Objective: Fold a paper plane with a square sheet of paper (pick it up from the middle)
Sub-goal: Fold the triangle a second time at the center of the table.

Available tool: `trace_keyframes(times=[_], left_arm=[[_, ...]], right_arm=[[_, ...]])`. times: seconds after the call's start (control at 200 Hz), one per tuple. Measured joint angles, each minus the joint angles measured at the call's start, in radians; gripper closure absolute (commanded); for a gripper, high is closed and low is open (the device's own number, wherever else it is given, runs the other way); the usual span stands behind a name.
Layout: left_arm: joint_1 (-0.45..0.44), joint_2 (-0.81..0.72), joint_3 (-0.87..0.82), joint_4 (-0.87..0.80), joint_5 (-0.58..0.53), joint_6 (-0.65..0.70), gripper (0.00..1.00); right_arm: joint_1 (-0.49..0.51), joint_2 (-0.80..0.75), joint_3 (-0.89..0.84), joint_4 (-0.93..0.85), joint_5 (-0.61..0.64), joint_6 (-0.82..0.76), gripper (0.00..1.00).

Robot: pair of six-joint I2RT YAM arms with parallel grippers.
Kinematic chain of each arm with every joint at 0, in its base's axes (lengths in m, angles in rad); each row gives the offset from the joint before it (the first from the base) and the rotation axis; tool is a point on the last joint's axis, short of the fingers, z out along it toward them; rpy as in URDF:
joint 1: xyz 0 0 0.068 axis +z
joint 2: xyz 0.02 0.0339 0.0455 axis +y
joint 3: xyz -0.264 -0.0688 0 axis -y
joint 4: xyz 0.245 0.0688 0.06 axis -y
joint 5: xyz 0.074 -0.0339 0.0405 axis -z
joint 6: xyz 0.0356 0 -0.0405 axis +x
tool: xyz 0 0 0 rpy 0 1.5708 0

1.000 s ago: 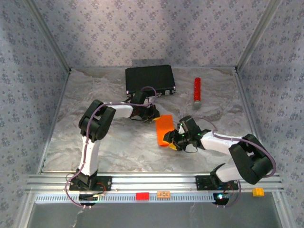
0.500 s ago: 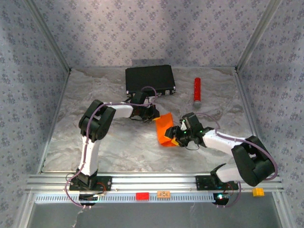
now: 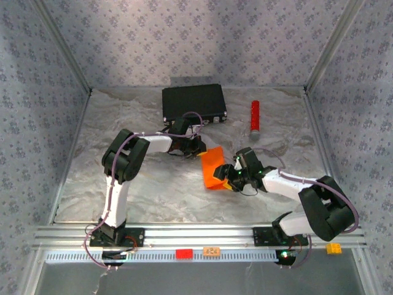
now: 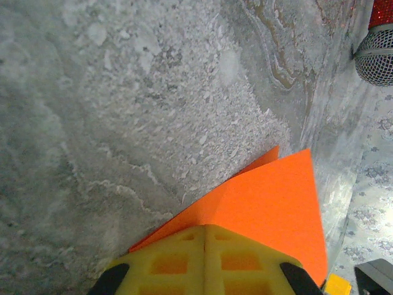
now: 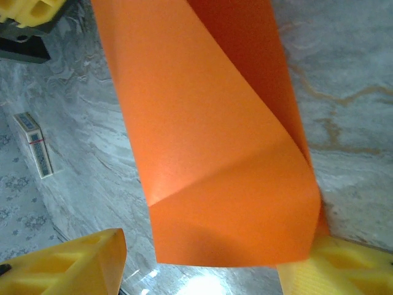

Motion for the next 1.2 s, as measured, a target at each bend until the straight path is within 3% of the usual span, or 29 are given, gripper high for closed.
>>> trace_keyframes(times=[0.245, 0.475, 0.879, 0.974, 1.204], left_arm=[[0.000, 0.000, 0.000, 0.000, 0.000, 0.000, 0.96], [0.000, 0.000, 0.000, 0.000, 0.000, 0.000, 0.95], [0.000, 0.000, 0.000, 0.000, 0.000, 0.000, 0.95], [0.000, 0.000, 0.000, 0.000, 0.001, 0.000, 0.94], [0.000, -0.001, 0.000, 0.008, 0.011, 0.000, 0.85]], right_arm=[[-0.012, -0.002, -0.039, 0.068, -0.002, 0.043, 0.34], [-0.040, -0.006, -0.077, 0.172, -0.031, 0.061, 0.49], [-0.103, 0.063, -0.034, 0.225, -0.122, -0.032, 0.58], [-0.116, 0.087, -0.027, 0.225, -0.142, -0.057, 0.63], [-0.143, 0.152, -0.003, 0.223, -0.175, -0.114, 0.83]])
